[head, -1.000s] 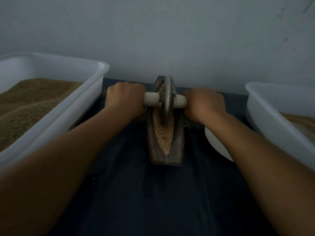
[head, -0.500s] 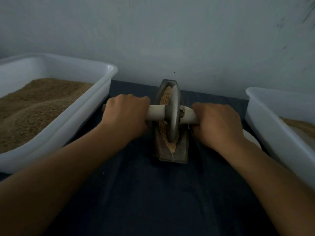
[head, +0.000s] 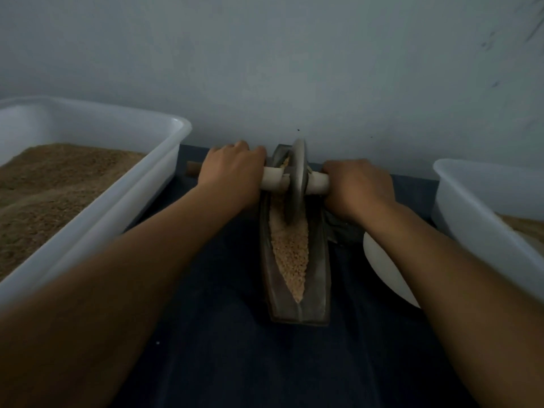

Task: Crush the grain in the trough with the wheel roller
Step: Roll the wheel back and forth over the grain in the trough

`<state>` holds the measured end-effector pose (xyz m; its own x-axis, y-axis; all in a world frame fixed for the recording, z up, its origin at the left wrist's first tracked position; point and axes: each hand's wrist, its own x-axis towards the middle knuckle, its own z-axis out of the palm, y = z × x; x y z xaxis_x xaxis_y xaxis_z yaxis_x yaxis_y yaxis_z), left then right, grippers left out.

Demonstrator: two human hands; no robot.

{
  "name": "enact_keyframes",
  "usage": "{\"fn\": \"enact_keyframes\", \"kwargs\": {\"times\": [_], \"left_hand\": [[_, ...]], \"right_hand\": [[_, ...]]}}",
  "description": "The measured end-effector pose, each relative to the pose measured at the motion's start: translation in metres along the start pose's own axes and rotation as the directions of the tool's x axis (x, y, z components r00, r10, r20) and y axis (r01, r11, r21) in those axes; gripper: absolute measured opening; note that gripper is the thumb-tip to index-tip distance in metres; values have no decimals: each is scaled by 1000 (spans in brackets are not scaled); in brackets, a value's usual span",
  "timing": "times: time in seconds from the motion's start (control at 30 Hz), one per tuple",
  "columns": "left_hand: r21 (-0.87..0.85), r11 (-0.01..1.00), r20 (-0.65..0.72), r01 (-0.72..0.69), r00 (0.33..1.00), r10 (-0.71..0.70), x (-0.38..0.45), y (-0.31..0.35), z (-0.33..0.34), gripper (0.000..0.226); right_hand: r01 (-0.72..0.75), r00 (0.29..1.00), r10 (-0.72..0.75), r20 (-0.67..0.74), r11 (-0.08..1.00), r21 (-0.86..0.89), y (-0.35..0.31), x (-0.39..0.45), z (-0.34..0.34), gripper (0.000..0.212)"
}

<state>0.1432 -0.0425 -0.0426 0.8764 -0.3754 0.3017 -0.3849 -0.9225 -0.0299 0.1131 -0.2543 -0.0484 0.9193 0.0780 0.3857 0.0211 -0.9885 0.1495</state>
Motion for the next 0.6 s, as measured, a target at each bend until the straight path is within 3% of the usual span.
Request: {"fn": "enact_keyframes", "kwargs": {"times": [0.2,0.33,0.43,0.6], "left_hand": [[-73,996,50,43,998,-39,18,-7,2,44],[-27,998,-34,53,998,-54,19,-2,1,40],[29,998,-69,53,996,-50,13,2,4,34],[53,996,-13,75,997,-74,-10,4,-3,27]], "right_hand": [[-22,996,19,83,999,29,3,25,-3,23],[-59,989,50,136,996,65,5,25,0,24],[-46,995,42,88,998,45,5,15,5,18],[-47,999,47,25,999,25,-1,-7,1,12]]}}
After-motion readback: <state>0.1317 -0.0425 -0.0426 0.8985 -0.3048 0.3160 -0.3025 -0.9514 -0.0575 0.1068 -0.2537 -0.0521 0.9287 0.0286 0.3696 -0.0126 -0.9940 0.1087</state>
